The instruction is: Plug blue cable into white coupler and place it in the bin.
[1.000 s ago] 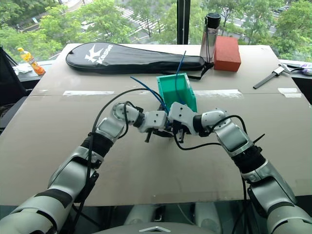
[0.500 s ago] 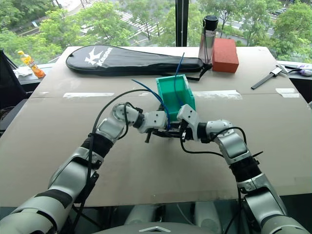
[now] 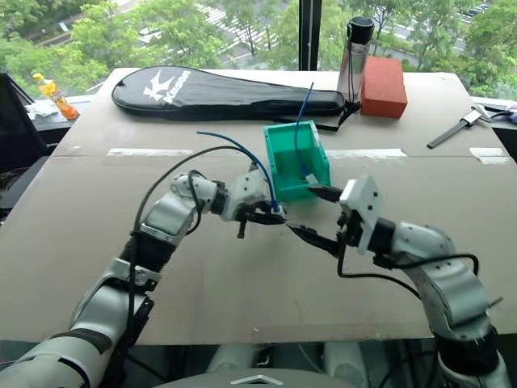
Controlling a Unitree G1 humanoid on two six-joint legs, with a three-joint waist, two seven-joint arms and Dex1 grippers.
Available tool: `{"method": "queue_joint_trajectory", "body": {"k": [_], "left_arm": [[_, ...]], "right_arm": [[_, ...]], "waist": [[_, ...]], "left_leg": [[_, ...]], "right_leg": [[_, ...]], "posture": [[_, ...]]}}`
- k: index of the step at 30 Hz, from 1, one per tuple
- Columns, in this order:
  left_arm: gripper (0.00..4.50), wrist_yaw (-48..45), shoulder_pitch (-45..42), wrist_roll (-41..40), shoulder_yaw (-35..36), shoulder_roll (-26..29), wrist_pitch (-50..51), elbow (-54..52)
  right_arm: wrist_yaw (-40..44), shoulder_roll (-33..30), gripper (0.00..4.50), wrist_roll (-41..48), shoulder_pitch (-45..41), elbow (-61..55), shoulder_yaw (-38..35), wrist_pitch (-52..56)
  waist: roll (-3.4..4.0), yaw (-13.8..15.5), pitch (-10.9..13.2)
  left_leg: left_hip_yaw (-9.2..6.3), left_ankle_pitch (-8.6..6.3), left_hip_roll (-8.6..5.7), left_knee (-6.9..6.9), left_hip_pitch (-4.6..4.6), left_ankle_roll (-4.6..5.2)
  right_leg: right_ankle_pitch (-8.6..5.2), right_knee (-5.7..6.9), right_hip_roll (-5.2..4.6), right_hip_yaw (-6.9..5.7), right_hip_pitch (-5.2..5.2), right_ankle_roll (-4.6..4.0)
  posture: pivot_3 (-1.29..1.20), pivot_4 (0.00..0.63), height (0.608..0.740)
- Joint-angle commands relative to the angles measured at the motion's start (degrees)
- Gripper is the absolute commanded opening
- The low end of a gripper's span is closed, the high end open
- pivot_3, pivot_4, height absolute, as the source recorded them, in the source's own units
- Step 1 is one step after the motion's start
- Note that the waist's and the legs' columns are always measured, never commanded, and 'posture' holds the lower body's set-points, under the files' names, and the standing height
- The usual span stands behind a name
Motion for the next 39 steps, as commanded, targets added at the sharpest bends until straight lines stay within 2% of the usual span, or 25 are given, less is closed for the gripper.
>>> {"method": "queue_joint_trajectory", "body": {"k": [1, 5, 10, 15, 21, 22, 25, 28, 29, 30, 33, 35, 36, 39], "left_arm": [[0.42, 2.7, -1.5, -8.0, 4.7, -0.2, 14.1, -8.1], [0.42, 10.3, -5.6, -12.8, 8.6, -3.0, 26.4, -9.7], [0.42, 25.0, -13.9, -13.4, 13.4, -11.7, 35.3, -4.0], [0.42, 35.0, -22.1, -10.9, 15.2, -16.4, 35.4, 8.4], [0.42, 39.4, -29.3, -9.2, 15.8, -18.7, 31.0, 23.8], [1.22, 39.8, -30.1, -9.1, 16.1, -18.8, 30.4, 25.7], [2.3, 40.1, -31.9, -9.5, 16.9, -18.1, 30.0, 28.2], [3.6, 38.5, -31.6, -11.3, 16.6, -14.3, 37.5, 23.4], [4.22, 37.9, -31.3, -12.1, 16.6, -13.2, 40.0, 21.5], [4.48, 37.6, -31.1, -13.1, 17.0, -12.2, 42.4, 19.7], [4.48, 36.1, -28.9, -16.8, 17.6, -8.9, 49.4, 11.6], [4.48, 33.6, -24.8, -19.1, 16.8, -5.7, 50.5, 3.9], [4.48, 32.6, -22.2, -20.2, 17.0, -4.5, 49.7, -0.2], [4.48, 30.2, -10.5, -19.9, 18.1, -2.5, 36.2, -13.5]], "right_arm": [[-5.2, 0.2, 3.88, -1.4, 5.2, -7.0, -3.1, -1.4], [-9.7, 1.3, 3.88, -2.8, 14.1, -11.0, -6.2, -2.6], [-10.6, 1.3, 3.88, -3.2, 21.5, -13.1, -11.0, -5.4], [-10.0, 1.3, 3.88, -2.0, 25.5, -13.6, -15.2, -8.0], [-10.7, 1.1, 3.88, -2.0, 26.7, -13.4, -16.4, -9.0], [-10.8, 1.0, 3.95, -1.9, 26.8, -13.5, -16.4, -9.0], [-11.2, 0.7, 3.95, -1.3, 26.3, -14.2, -16.6, -8.2], [-11.7, 0.2, 3.95, -1.0, 25.4, -14.2, -16.2, -7.4], [-11.9, 0.0, 3.95, -0.9, 25.1, -14.1, -16.0, -7.2], [-12.1, -0.2, 3.95, -0.7, 24.7, -13.9, -15.9, -7.0], [-11.9, -0.8, 3.95, -0.2, 23.6, -12.9, -15.6, -6.8], [-11.6, -1.3, 3.95, -0.1, 22.9, -11.9, -15.4, -6.8], [-11.4, -1.6, 3.95, -0.1, 22.5, -11.4, -15.4, -7.0], [-10.8, -2.3, 3.95, 0.2, 21.5, -9.7, -15.7, -7.4]], "waist": [[0.0, 0.0, 0.0], [-0.03, 0.2, 0.0], [-0.13, 0.3, 0.1], [-0.16, -0.1, 0.1], [-0.2, 0.1, 0.2], [-0.21, 0.1, 0.2], [-0.22, 0.1, 0.2], [-0.25, -0.2, 0.2], [-0.26, -0.2, 0.2], [-0.26, -0.3, 0.2], [-0.24, -0.1, 0.3], [-0.23, 0.0, 0.3], [-0.22, -0.1, 0.3], [-0.18, -0.1, 0.2]], "left_leg": [[0.05, 0.0, 0.0, 0.05, 0.07, 0.0], [-0.03, 0.02, 0.0, 0.17, 0.25, -0.01], [-0.15, 0.02, -0.1, 0.24, 0.22, -0.01], [-0.09, 0.02, -0.13, 0.15, 0.27, -0.01], [-0.13, 0.02, -0.07, 0.09, 0.26, 0.0], [-0.12, 0.02, -0.07, 0.1, 0.25, -0.01], [-0.07, 0.02, -0.11, 0.11, 0.24, -0.01], [-0.03, 0.02, -0.11, 0.1, 0.23, -0.01], [0.0, 0.02, -0.1, 0.08, 0.23, -0.01], [0.0, 0.02, -0.09, 0.07, 0.19, -0.01], [-0.02, 0.02, -0.06, 0.04, 0.17, -0.02], [0.0, 0.03, -0.06, 0.03, 0.17, -0.03], [0.03, 0.03, -0.06, 0.03, 0.18, -0.04], [0.15, 0.11, -0.05, 0.01, 0.28, -0.2]], "right_leg": [[-0.06, 0.01, 0.0, 0.04, 0.03, 0.1], [-0.25, 0.05, 0.06, 0.07, 0.22, 0.02], [-0.18, 0.0, 0.07, 0.09, 0.34, 0.19], [-0.15, -0.03, 0.12, 0.18, 0.34, 0.27], [-0.18, -0.03, 0.21, 0.14, 0.3, 0.23], [-0.19, -0.03, 0.2, 0.15, 0.3, 0.2], [-0.2, -0.05, 0.13, 0.18, 0.3, 0.19], [-0.18, -0.05, 0.11, 0.23, 0.27, 0.2], [-0.16, -0.04, 0.13, 0.27, 0.22, 0.24], [-0.16, -0.02, 0.13, 0.28, 0.17, 0.23], [-0.14, 0.02, 0.15, 0.27, 0.12, 0.21], [-0.13, 0.01, 0.12, 0.29, 0.13, 0.19], [-0.1, 0.01, 0.11, 0.34, 0.13, 0.14], [-0.07, 0.0, 0.06, 0.51, 0.13, -0.07]], "posture": [[0.0, 0.15, 0.74], [0.0, 0.15, 0.74], [0.0, 0.15, 0.74], [0.0, 0.15, 0.74], [0.0, 0.15, 0.74], [0.0, 0.15, 0.74], [0.0, 0.15, 0.74], [0.0, 0.15, 0.74], [0.0, 0.15, 0.74], [0.0, 0.15, 0.74], [0.0, 0.15, 0.74], [0.0, 0.15, 0.74], [0.0, 0.15, 0.74], [0.0, 0.15, 0.74]]}}
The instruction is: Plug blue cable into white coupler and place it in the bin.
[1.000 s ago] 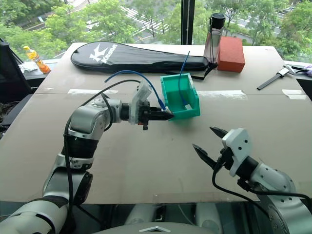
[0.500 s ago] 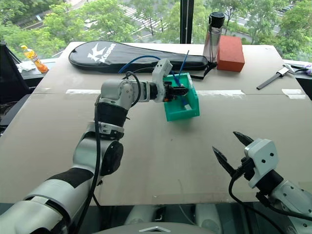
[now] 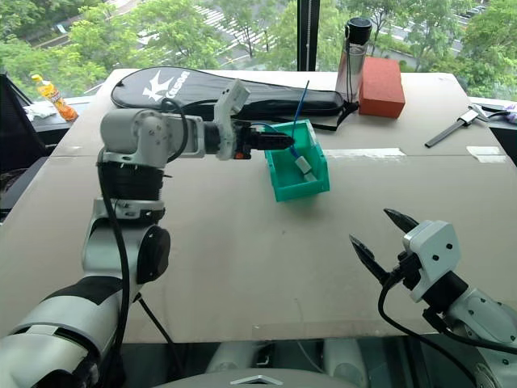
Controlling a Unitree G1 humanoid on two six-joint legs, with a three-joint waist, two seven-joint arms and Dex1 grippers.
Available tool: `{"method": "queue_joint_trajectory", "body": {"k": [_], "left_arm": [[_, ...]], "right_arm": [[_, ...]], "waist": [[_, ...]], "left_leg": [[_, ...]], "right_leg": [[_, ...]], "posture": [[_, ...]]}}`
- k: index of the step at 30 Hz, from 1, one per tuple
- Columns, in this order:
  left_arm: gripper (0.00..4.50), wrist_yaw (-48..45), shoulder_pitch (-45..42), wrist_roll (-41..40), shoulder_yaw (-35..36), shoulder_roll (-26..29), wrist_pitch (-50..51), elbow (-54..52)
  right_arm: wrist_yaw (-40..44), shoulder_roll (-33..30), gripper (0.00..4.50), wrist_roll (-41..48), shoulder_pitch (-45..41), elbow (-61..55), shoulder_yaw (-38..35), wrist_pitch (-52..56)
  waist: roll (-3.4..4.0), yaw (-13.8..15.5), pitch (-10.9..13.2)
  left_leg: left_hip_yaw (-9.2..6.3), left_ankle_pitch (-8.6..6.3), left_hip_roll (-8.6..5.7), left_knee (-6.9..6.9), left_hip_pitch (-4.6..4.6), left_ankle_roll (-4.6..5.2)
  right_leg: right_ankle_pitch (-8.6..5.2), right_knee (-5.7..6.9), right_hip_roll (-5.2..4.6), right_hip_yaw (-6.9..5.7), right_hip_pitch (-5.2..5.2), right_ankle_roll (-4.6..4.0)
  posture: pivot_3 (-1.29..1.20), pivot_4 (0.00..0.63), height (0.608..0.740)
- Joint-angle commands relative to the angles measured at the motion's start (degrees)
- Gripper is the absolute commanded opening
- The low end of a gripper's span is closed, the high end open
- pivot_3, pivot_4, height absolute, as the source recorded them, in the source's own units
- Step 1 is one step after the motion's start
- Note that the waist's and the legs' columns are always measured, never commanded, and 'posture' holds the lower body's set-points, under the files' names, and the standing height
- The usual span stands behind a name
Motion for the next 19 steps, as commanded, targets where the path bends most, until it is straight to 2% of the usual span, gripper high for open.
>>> {"method": "queue_joint_trajectory", "body": {"k": [1, 5, 13, 19], "left_arm": [[4.48, -4.6, 9.7, -2.1, 0.9, 2.5, -11.0, -14.5], [4.48, -9.3, 23.5, -4.5, 4.5, 5.3, -20.3, -23.3], [4.48, -16.1, 51.3, -0.2, 7.6, 10.7, -41.1, -28.2], [4.48, -15.1, 61.1, 0.0, 10.0, 12.0, -46.4, -29.7]], "right_arm": [[0.7, -0.9, 3.95, 0.9, -1.0, 1.0, -1.6, -1.1], [2.2, -1.2, 3.95, 1.9, -1.0, 3.4, -3.1, -2.5], [9.2, -4.6, 3.95, 2.2, 1.8, 10.4, -6.7, -6.1], [13.2, -6.7, 3.95, 2.7, 3.7, 14.7, -8.7, -7.8]], "waist": [[-0.03, 0.2, 0.0], [-0.02, 0.4, 0.0], [0.05, 0.3, 0.0], [0.03, 0.7, 0.0]], "left_leg": [[0.05, 0.07, 0.0, 0.0, 0.0, -0.11], [0.05, 0.07, 0.0, 0.01, -0.02, -0.13], [0.12, -0.09, 0.01, 0.0, 0.03, 0.15], [0.03, -0.09, 0.02, 0.02, 0.03, 0.16]], "right_leg": [[-0.07, 0.01, -0.06, 0.11, 0.0, -0.13], [-0.07, 0.0, -0.1, 0.24, -0.01, -0.18], [-0.07, -0.03, -0.18, 0.24, 0.0, -0.18], [-0.18, -0.02, -0.42, 0.11, 0.01, 0.01]], "posture": [[0.0, 0.15, 0.74], [0.0, 0.15, 0.74], [0.0, 0.15, 0.74], [0.0, 0.15, 0.74]]}}
